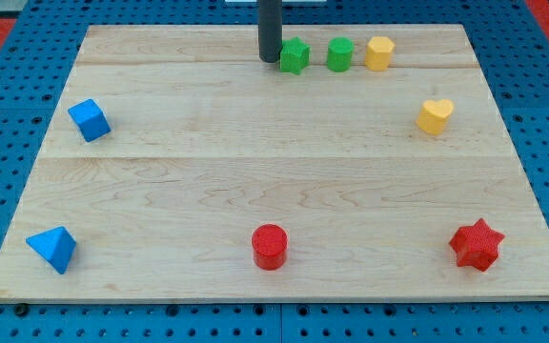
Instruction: Move your arm to the center right
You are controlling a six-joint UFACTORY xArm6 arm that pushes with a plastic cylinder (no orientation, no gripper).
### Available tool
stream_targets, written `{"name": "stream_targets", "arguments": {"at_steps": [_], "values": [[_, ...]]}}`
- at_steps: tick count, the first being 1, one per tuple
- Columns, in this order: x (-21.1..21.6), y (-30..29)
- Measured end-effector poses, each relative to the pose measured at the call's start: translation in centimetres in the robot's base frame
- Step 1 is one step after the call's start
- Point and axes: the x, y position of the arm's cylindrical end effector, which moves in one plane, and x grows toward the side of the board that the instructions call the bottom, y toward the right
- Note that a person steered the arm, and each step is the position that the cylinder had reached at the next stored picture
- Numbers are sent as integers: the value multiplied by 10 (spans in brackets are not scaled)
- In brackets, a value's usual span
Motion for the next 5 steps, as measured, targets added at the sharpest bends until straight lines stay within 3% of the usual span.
{"name": "stream_targets", "arguments": {"at_steps": [1,3,5], "values": [[-4,2],[2,-99],[74,-56]]}}
